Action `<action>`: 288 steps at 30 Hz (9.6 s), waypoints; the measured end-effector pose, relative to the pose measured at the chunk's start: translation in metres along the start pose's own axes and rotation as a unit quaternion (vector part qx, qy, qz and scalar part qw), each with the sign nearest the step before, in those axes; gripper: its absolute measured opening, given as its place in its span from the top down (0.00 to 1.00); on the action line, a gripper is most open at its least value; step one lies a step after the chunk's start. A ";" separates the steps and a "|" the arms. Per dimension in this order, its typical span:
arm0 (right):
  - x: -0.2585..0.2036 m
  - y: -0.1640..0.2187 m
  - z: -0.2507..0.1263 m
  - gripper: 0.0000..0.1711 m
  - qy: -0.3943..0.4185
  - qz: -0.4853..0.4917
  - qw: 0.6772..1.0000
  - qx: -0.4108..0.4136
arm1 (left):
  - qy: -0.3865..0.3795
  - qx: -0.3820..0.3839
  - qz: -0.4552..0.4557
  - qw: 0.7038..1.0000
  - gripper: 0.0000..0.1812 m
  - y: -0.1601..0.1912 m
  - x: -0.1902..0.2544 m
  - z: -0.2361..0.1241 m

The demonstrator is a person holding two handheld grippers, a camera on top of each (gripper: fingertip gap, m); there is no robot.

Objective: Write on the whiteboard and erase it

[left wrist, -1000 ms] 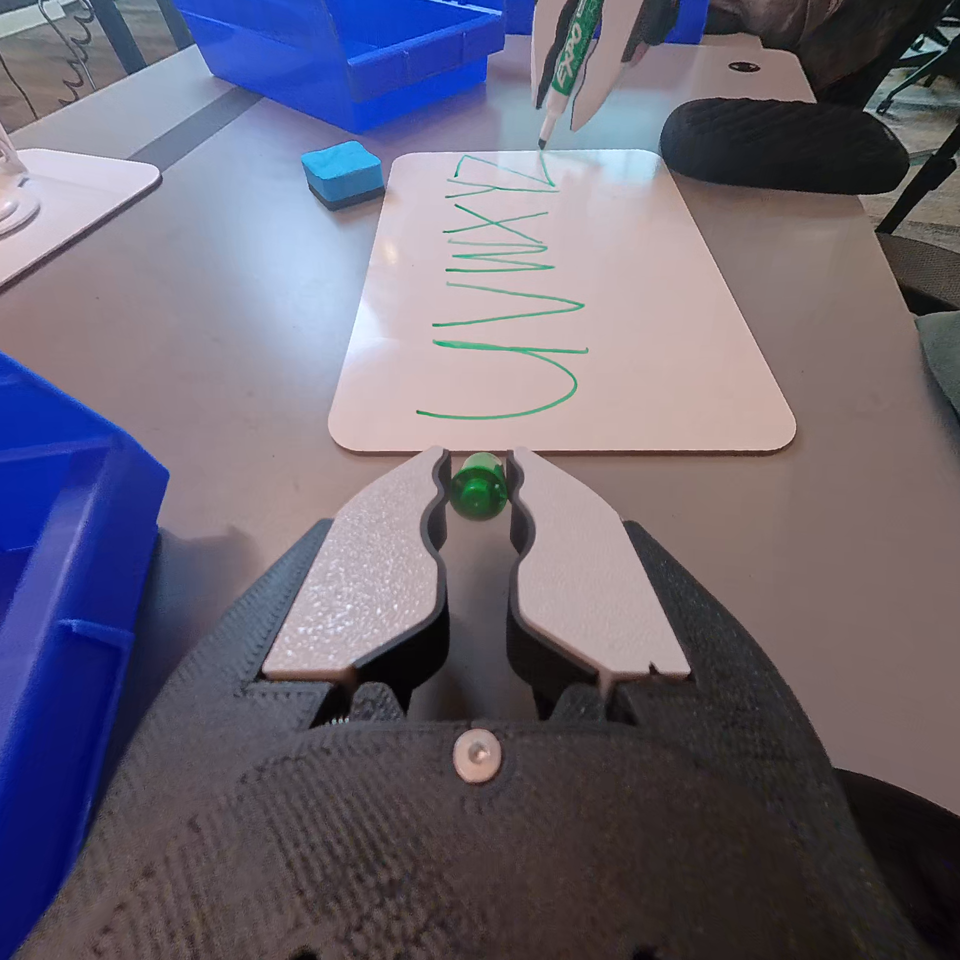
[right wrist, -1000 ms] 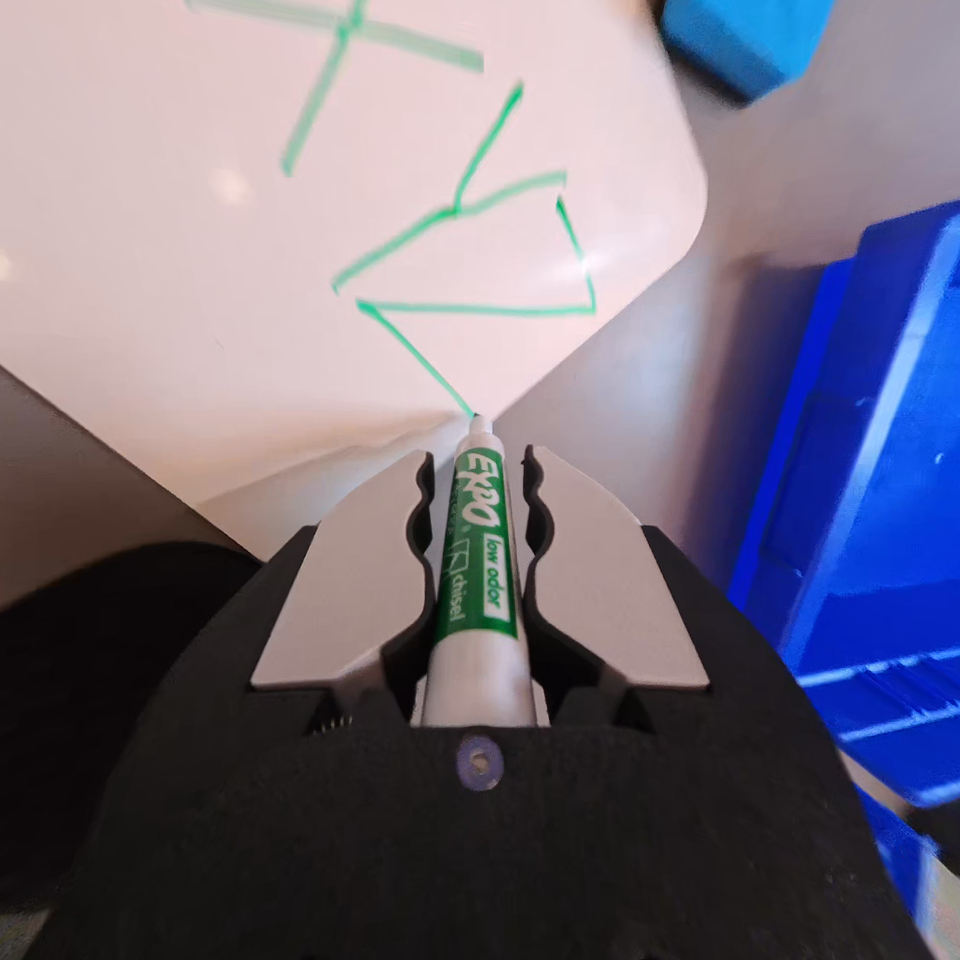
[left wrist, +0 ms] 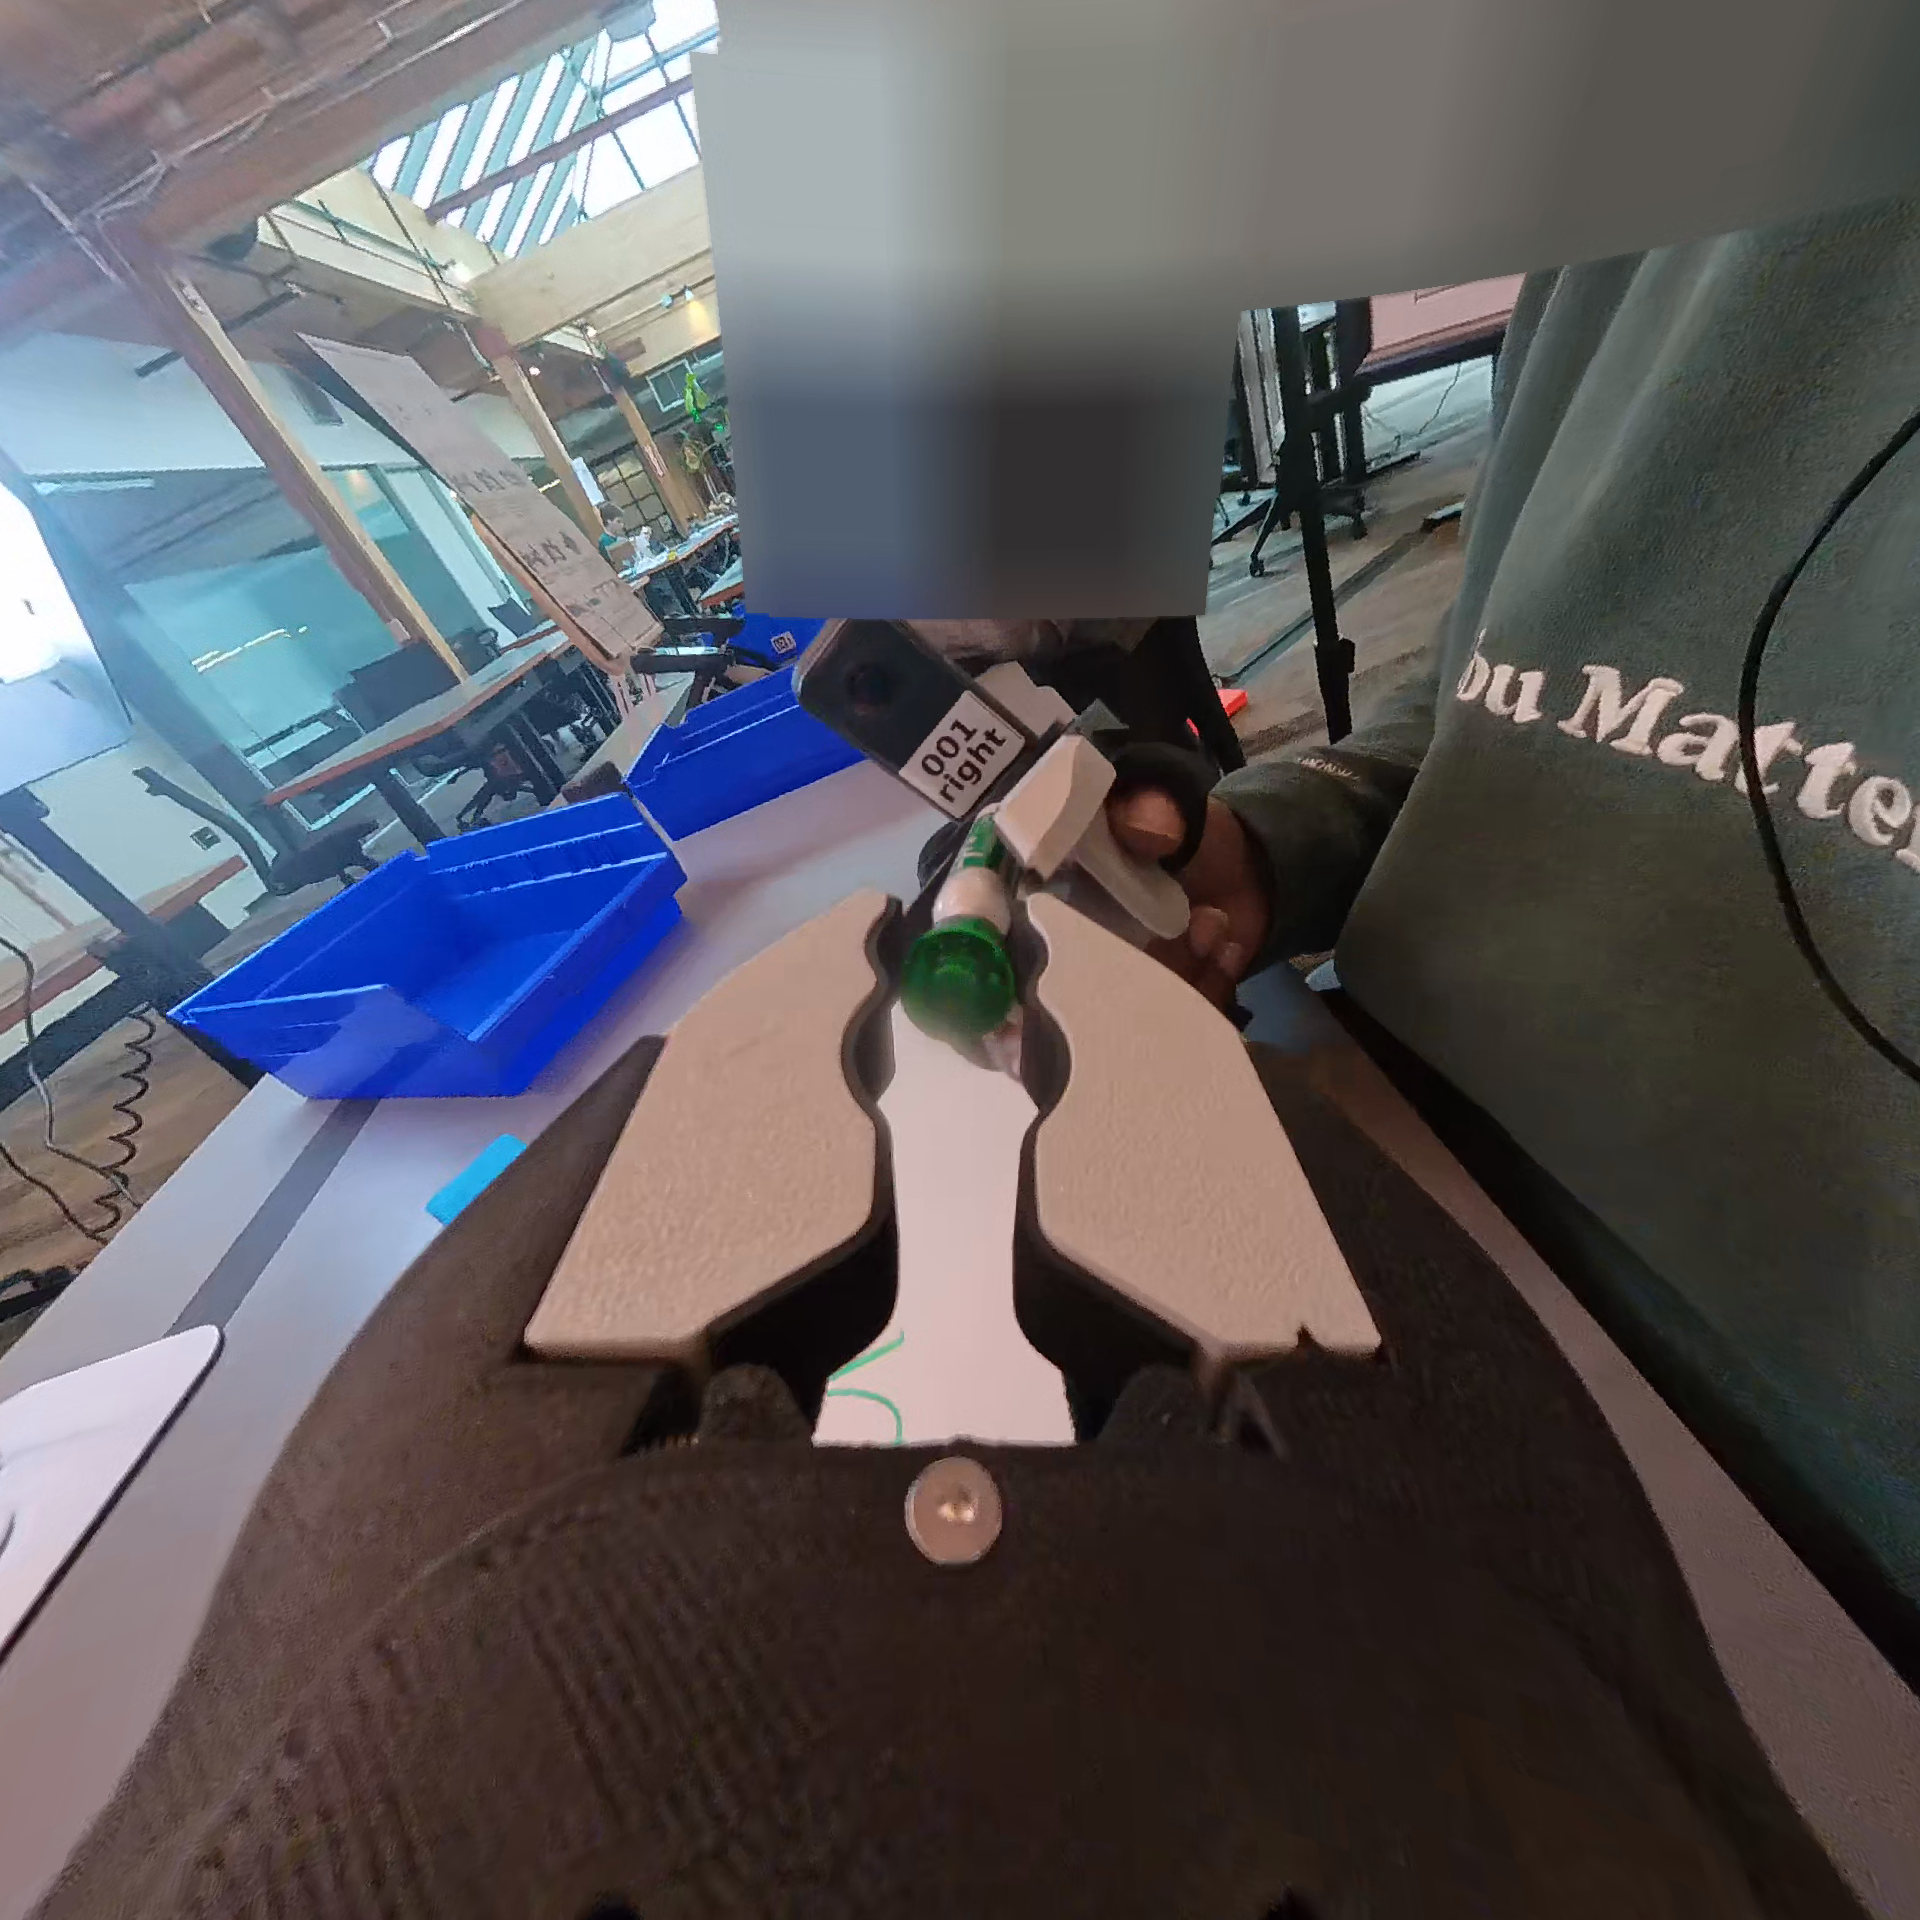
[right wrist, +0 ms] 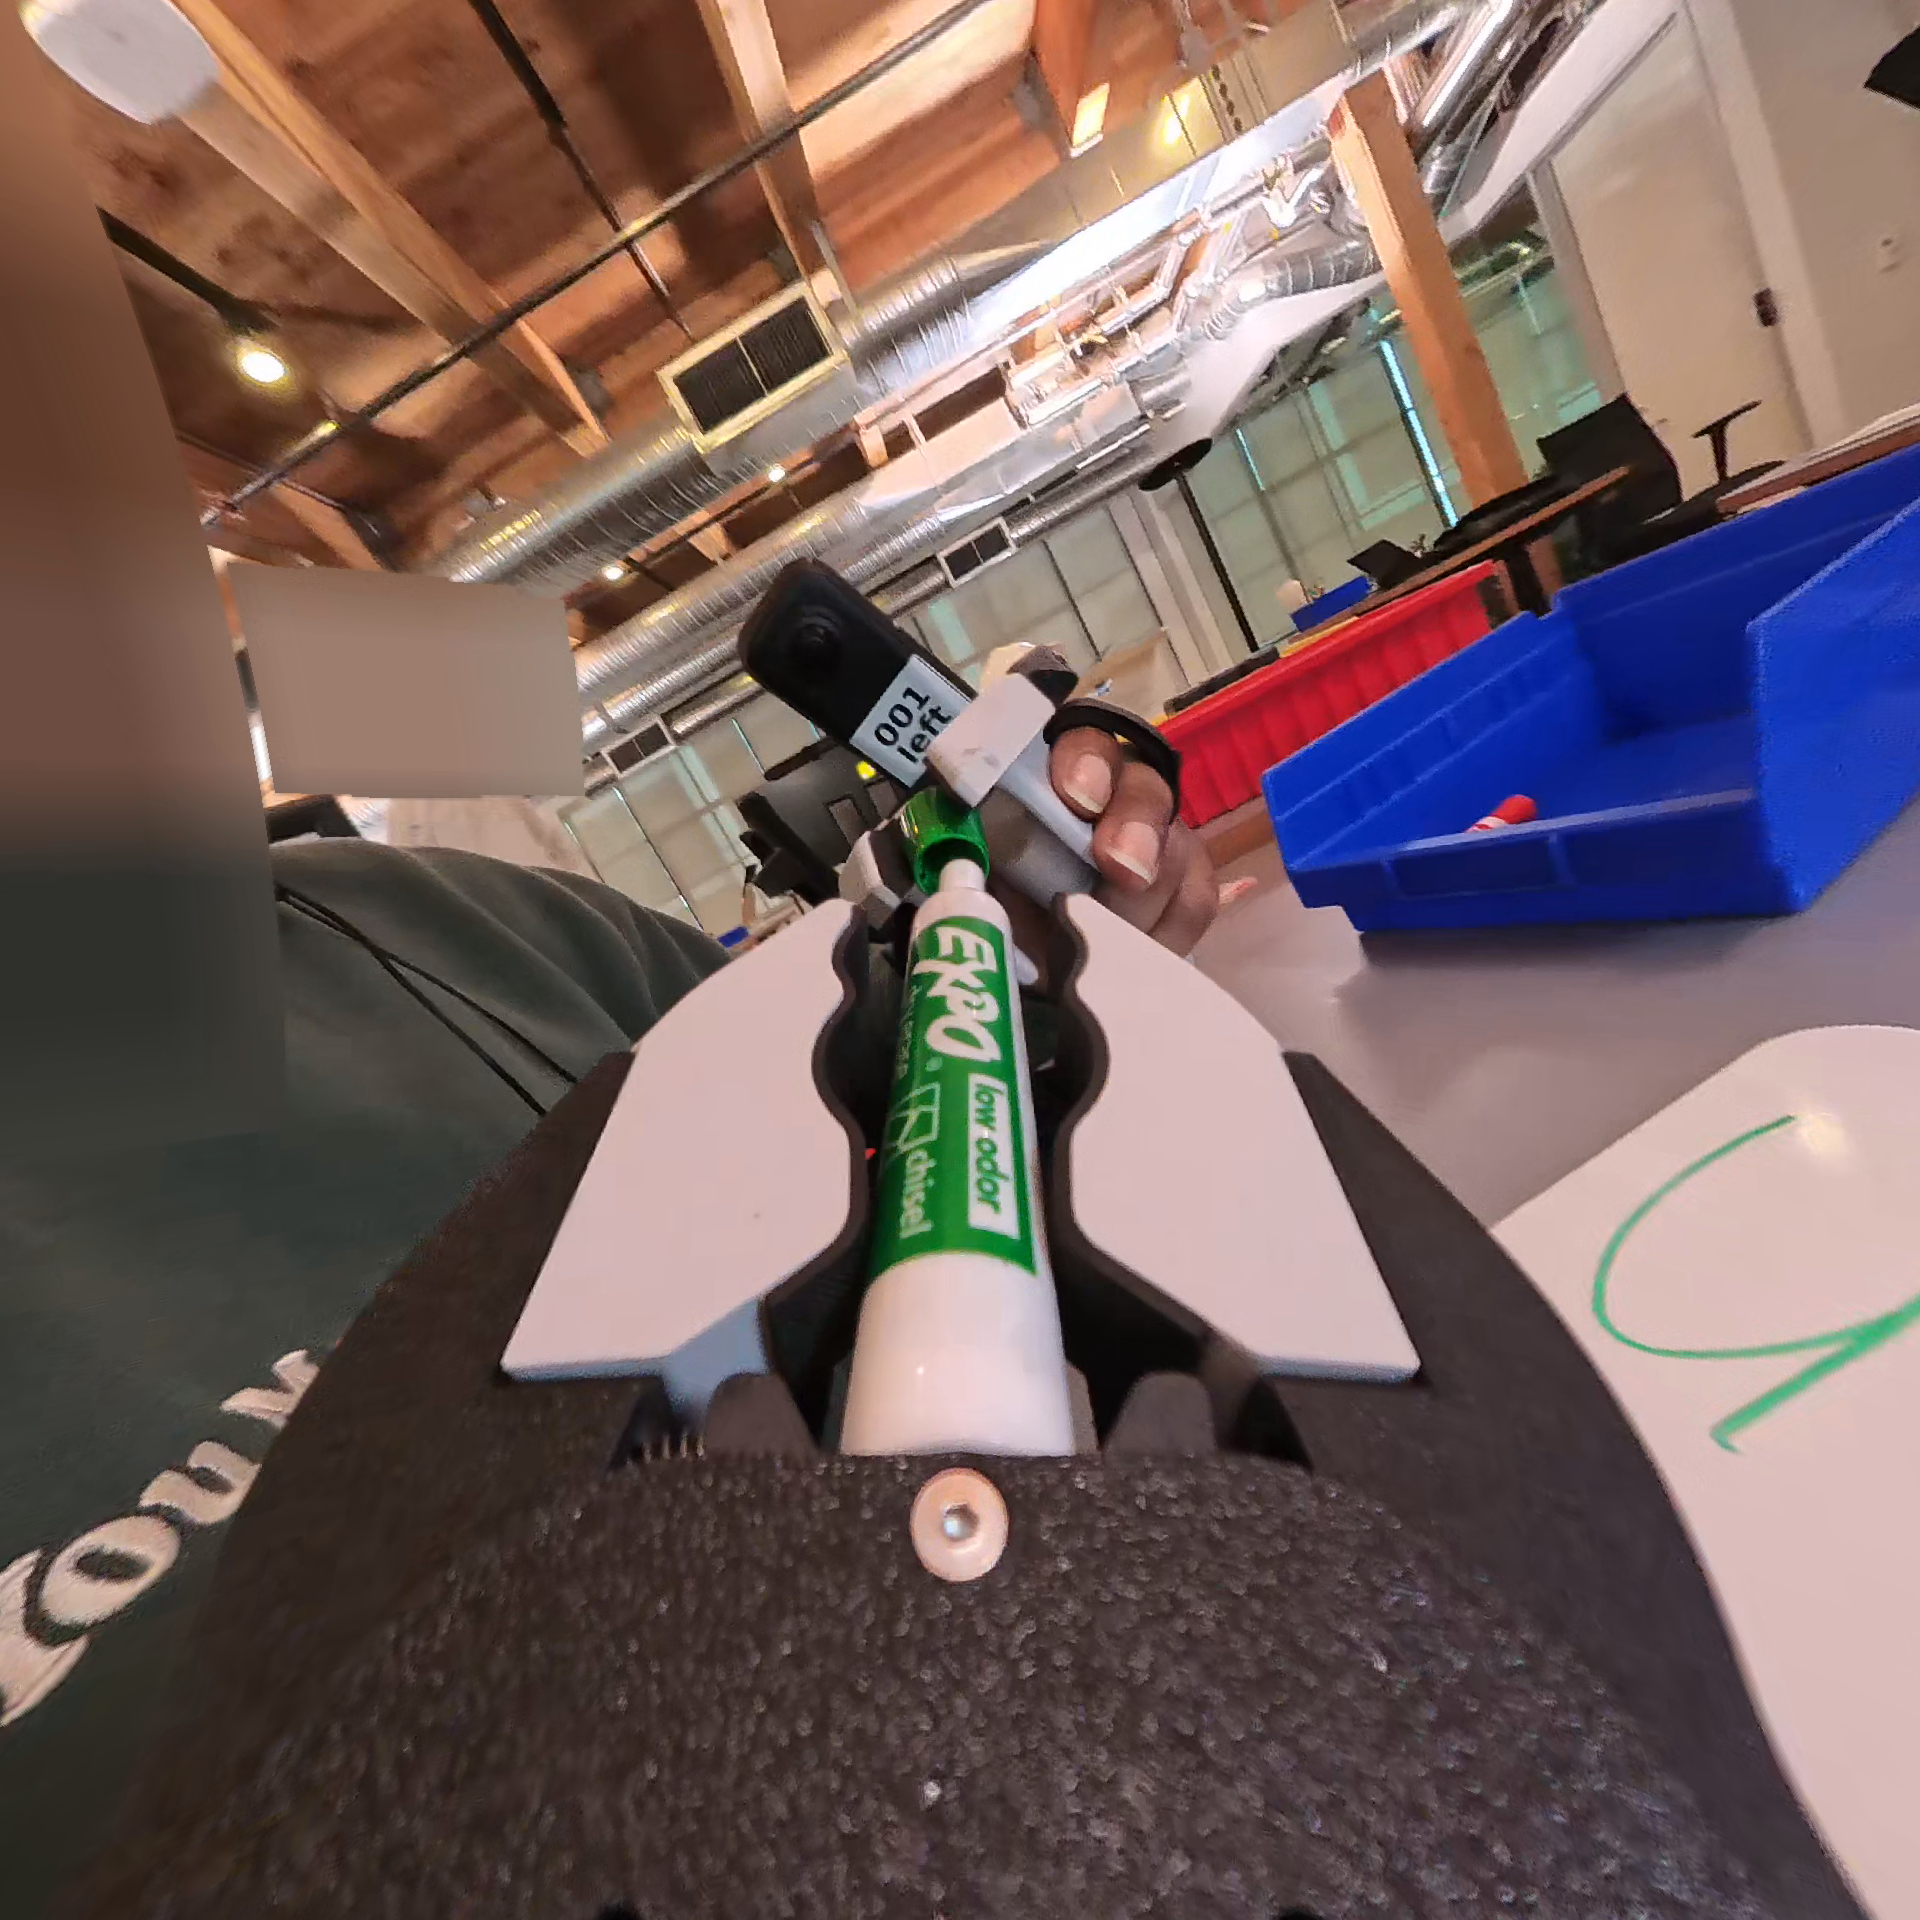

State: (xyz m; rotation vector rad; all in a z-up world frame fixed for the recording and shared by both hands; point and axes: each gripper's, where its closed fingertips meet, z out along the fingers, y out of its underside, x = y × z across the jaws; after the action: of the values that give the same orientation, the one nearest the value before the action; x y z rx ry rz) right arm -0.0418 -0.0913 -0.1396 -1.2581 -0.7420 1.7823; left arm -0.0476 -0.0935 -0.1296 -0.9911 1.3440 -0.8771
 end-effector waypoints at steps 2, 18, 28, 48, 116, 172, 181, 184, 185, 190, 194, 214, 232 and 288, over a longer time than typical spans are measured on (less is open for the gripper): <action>-0.003 -0.002 -0.002 0.80 -0.004 -0.001 1.000 0.002 | 0.001 0.003 0.002 1.000 0.89 -0.003 0.002 0.002; -0.024 0.016 -0.001 0.81 -0.111 0.161 0.979 0.059 | 0.028 -0.090 0.004 0.996 0.89 0.003 0.028 0.020; -0.020 0.017 -0.007 0.80 -0.135 0.200 0.968 0.070 | 0.012 -0.126 -0.015 0.992 0.89 0.014 0.031 0.030; 0.043 0.009 -0.041 1.00 0.194 -0.291 0.885 -0.307 | -0.072 -0.092 -0.200 0.973 0.91 0.051 -0.015 0.001; 0.300 -0.226 -0.302 0.89 0.678 -0.044 0.712 -0.177 | -0.198 -0.153 -0.167 0.954 0.95 0.077 -0.059 -0.006; 0.287 -0.075 -0.154 0.68 0.316 -0.167 0.757 -0.547 | 0.073 -0.397 -0.165 0.900 0.94 0.157 0.040 0.000; 0.224 -0.039 -0.197 0.64 0.300 -0.166 0.729 -0.593 | 0.084 -0.392 -0.165 0.901 0.94 0.154 0.047 0.005; 0.219 -0.033 -0.202 0.59 0.294 -0.160 0.717 -0.611 | 0.082 -0.392 -0.166 0.901 0.93 0.155 0.046 0.005; 0.218 -0.033 -0.202 0.58 0.292 -0.159 0.716 -0.614 | 0.082 -0.392 -0.167 0.901 0.93 0.154 0.046 0.005; 0.219 -0.037 -0.193 0.70 0.282 -0.168 0.716 -0.616 | 0.087 -0.364 -0.189 0.908 0.93 0.141 0.047 0.009; 0.202 -0.022 -0.185 0.72 0.268 -0.168 0.713 -0.626 | 0.090 -0.404 -0.177 0.893 1.00 0.153 0.054 0.006; 0.184 -0.020 -0.204 0.73 0.331 -0.167 0.702 -0.608 | 0.064 -0.422 -0.173 0.888 1.00 0.155 0.050 0.007; 0.201 -0.017 -0.174 0.73 0.289 -0.171 0.697 -0.634 | 0.074 -0.416 -0.157 0.893 1.00 0.153 0.055 0.009; 0.195 0.035 -0.059 0.73 0.194 -0.219 0.716 -0.633 | 0.080 -0.416 -0.148 0.894 1.00 0.150 0.060 0.011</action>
State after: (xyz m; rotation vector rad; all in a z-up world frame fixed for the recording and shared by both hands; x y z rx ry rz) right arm -0.0290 0.0607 -0.2786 -1.9359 -1.9384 0.3772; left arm -0.0409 -0.0950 -0.2916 -1.8547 1.7891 -0.5921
